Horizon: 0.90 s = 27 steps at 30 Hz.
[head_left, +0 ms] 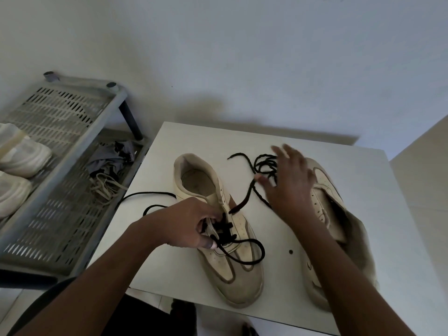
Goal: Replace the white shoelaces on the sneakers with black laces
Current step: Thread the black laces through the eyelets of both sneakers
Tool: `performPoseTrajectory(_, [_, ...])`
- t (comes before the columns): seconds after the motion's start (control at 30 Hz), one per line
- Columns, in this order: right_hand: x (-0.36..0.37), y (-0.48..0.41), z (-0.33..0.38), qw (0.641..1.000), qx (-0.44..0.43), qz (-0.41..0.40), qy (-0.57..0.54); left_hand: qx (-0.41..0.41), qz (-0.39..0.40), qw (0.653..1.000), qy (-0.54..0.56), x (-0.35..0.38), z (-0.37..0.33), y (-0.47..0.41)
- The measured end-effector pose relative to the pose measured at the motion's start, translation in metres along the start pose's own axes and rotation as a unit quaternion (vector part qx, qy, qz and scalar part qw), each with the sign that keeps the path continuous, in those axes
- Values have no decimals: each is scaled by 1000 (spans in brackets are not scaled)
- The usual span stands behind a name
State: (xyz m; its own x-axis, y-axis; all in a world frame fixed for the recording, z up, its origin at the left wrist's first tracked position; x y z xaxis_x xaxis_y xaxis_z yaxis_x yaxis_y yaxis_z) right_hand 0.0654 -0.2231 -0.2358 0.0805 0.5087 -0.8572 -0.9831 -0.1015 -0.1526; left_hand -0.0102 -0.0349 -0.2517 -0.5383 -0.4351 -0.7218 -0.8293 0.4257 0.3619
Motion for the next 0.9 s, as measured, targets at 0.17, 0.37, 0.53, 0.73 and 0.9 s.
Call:
performPoseTrajectory(0.17, [34,24,40,941,-151,270,-136,50,-30,998,-9,-3,-7,3])
performPoseTrajectory(0.37, [39,25,41,948,-161,265,-75,36,-69,994,-73,-7,-3,2])
performPoseTrajectory(0.53, [24,13,24,991,-97,81,-45,28,-61,995,-71,-10,1,-2])
performPoseTrajectory(0.73, [-7,3,-14,969,95,-159,-162,59,-46,994,-74,-5,-3,-3])
performPoseTrajectory(0.9, [11,1,7,995,-70,27,-63,76,-62,994,-48,-6,-2,-1])
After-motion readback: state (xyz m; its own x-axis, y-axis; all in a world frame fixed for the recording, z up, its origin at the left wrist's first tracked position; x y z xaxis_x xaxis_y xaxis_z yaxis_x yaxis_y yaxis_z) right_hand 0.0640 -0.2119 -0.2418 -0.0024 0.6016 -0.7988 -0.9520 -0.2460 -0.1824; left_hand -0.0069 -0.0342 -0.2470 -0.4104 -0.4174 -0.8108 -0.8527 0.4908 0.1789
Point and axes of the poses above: each hand's wrist, its own y-axis away from the middle knuckle, its own x-axis out of the palm, z = x × y, the point moved 6 cm from there along -y, towards the middle knuckle, and after that the axes turned 1 degree about y, right-handed, at the moved point
